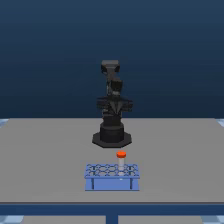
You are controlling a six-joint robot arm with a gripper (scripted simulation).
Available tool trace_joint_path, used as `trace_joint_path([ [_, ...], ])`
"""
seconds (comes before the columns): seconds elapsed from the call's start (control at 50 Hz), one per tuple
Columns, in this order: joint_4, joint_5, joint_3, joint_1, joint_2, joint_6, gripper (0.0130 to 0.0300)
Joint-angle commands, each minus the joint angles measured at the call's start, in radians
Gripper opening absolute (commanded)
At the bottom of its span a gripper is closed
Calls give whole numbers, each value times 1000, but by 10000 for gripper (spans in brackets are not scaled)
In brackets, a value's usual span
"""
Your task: Pick up the centrifuge tube on the rack
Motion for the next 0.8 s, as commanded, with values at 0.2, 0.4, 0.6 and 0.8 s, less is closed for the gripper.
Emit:
trace_joint_path([
  [0.2, 0, 0, 0, 0, 0, 0, 300],
  [0.4, 0, 0, 0, 0, 0, 0, 300],
  [0.6, 9, 1, -1, 2, 3, -8, 300],
  [0.8, 48, 3, -7, 11, 19, -41, 300],
])
